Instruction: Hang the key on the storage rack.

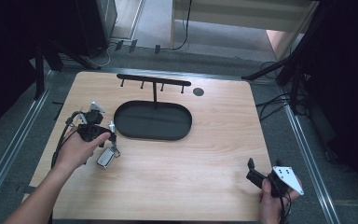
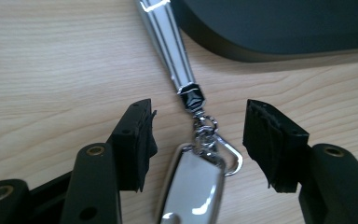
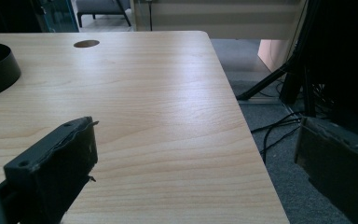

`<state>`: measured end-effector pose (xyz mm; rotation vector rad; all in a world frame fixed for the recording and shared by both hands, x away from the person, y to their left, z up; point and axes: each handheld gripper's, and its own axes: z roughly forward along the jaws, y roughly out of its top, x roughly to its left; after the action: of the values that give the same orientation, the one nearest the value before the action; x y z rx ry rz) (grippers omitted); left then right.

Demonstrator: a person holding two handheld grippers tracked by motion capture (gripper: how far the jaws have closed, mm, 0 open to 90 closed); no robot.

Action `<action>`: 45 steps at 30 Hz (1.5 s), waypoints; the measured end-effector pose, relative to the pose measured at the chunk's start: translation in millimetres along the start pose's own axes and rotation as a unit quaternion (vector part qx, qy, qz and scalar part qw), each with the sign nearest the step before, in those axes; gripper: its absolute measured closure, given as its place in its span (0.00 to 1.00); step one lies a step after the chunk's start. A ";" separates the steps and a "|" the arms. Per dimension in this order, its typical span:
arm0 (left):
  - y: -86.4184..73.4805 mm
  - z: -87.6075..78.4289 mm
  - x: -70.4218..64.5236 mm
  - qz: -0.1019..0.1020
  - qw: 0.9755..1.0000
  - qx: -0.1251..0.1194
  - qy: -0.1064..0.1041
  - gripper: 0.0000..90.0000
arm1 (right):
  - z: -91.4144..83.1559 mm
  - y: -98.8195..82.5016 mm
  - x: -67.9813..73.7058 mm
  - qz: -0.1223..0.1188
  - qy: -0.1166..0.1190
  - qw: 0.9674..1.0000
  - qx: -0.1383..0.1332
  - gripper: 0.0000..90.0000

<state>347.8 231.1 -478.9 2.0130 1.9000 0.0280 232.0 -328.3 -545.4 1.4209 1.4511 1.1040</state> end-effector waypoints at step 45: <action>11.9 16.3 23.6 -0.008 0.998 0.008 0.060 0.83 | 1.0 0.3 1.0 -0.008 0.003 1.000 0.002 0.00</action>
<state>365.7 249.6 -496.3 2.0495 1.9941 0.1331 232.9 -327.3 -545.4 1.4079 1.4668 1.0959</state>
